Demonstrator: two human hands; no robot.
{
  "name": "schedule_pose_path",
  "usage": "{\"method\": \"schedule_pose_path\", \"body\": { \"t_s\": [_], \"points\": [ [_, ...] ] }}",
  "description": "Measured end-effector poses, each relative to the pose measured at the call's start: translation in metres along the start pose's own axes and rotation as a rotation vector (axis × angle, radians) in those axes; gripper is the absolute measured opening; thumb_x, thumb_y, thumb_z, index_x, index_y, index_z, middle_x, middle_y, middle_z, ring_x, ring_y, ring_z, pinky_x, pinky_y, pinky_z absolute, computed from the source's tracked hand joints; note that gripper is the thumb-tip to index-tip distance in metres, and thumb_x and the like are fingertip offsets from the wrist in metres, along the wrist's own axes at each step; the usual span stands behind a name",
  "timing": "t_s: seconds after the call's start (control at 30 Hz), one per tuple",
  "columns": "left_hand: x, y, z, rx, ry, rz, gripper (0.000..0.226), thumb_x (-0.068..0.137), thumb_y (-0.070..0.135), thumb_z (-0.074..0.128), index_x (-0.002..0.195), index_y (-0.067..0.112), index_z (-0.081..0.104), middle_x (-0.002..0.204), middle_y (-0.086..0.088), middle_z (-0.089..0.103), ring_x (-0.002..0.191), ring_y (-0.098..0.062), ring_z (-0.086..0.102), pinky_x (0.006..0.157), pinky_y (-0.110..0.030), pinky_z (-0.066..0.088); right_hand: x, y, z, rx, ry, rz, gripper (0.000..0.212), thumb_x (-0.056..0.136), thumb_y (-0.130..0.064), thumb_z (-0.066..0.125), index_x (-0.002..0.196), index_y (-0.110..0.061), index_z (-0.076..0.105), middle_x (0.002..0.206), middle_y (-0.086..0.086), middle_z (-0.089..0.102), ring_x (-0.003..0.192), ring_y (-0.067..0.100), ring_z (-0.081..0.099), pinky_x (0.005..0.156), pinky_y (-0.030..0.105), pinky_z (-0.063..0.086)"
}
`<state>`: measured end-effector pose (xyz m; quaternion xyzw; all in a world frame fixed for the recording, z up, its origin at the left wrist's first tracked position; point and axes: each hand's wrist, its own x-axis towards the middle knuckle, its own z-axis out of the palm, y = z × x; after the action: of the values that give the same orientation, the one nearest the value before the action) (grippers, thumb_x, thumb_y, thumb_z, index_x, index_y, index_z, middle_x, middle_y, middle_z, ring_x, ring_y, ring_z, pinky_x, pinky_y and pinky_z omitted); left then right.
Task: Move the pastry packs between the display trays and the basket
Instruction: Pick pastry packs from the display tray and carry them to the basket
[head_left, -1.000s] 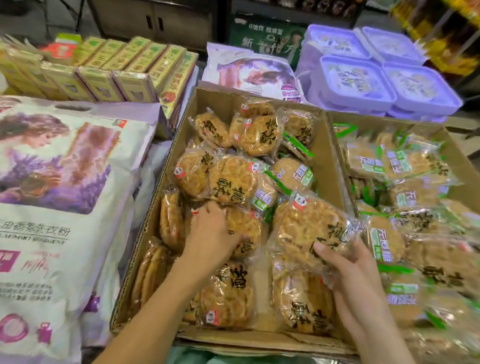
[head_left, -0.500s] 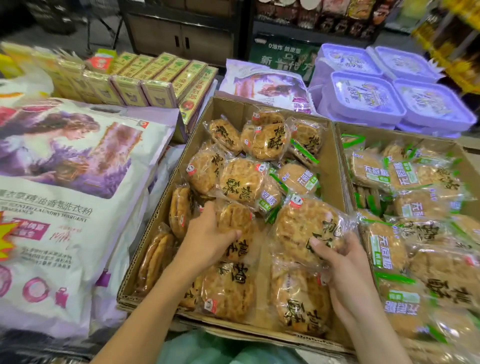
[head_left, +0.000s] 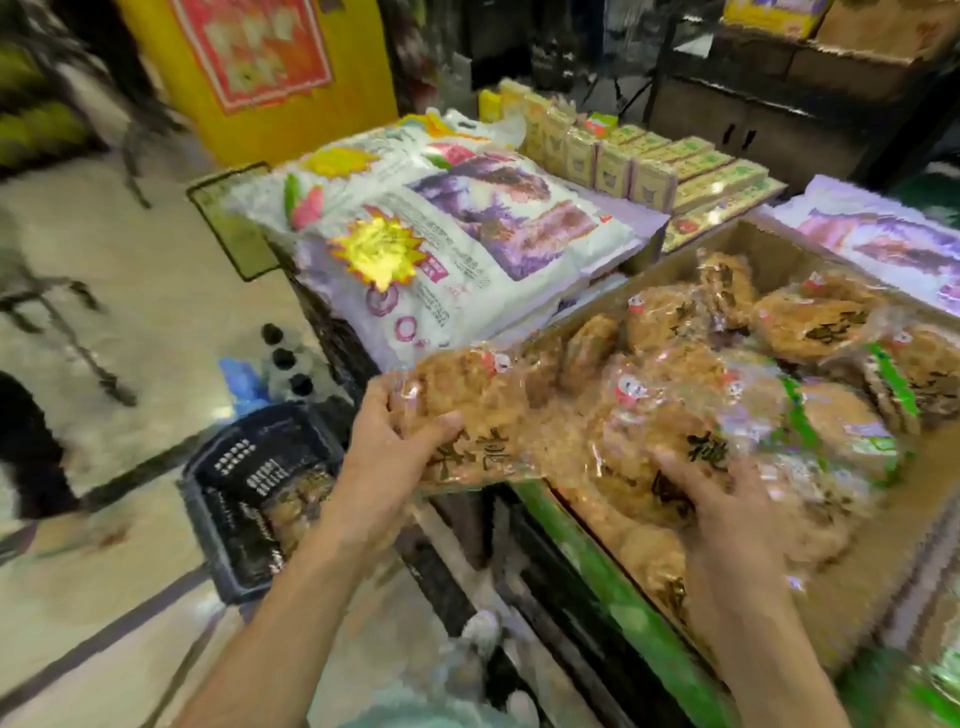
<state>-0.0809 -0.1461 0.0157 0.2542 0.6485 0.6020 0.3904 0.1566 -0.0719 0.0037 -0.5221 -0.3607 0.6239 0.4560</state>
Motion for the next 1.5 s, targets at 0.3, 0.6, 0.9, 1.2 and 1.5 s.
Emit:
{"method": "schedule_pose_path", "body": {
  "t_s": [0.3,0.6,0.9,1.2,1.5],
  "points": [
    [-0.116,-0.021,-0.180,-0.151,0.588,0.000,0.063,0.061,0.030,0.086,0.118,0.028,0.060,0.108,0.000,0.075,0.097,-0.019,0.074,0.079,-0.042,0.061,-0.065,0.060,0.151,-0.224,-0.717,-0.026,0.047,0.079,0.009,0.073,0.114,-0.019,0.060,0.098,-0.003,0.076,0.090,0.014,0.073,0.068,0.024,0.059],
    [-0.204,-0.061,-0.370,-0.248,0.933,-0.043,0.077,0.053,0.044,0.097,0.120,0.037,0.059,0.115,0.001,0.070,0.102,-0.020,0.069,0.074,-0.037,0.058,-0.183,0.167,0.314,-0.278,-0.897,-0.037,0.048,0.072,-0.010,0.081,0.114,-0.020,0.061,0.105,0.010,0.075,0.097,0.026,0.073,0.080,0.040,0.061],
    [-0.207,-0.074,-0.533,-0.210,0.993,-0.079,0.077,0.057,0.037,0.094,0.125,0.031,0.059,0.110,0.003,0.071,0.097,-0.014,0.070,0.075,-0.035,0.058,-0.254,0.255,0.455,-0.130,-0.902,0.229,0.031,0.069,-0.033,0.083,0.096,-0.018,0.080,0.097,0.003,0.078,0.092,0.019,0.073,0.074,0.037,0.062],
    [-0.038,-0.087,-0.630,-0.116,0.698,-0.248,0.052,0.074,0.019,0.086,0.117,0.024,0.058,0.096,0.005,0.075,0.082,-0.003,0.072,0.059,-0.019,0.056,-0.196,0.337,0.567,-0.150,-0.692,0.474,0.033,0.090,-0.028,0.065,0.117,-0.010,0.071,0.121,0.024,0.069,0.116,0.046,0.063,0.097,0.073,0.045],
    [0.175,-0.067,-0.697,0.158,0.270,-0.410,0.038,0.079,0.011,0.083,0.105,0.017,0.056,0.084,-0.002,0.074,0.066,-0.007,0.072,0.057,-0.040,0.061,-0.122,0.365,0.647,-0.160,-0.393,0.523,0.075,0.061,-0.012,0.092,0.128,-0.013,0.058,0.112,0.016,0.073,0.102,0.035,0.071,0.084,0.060,0.058]
  ]
}}
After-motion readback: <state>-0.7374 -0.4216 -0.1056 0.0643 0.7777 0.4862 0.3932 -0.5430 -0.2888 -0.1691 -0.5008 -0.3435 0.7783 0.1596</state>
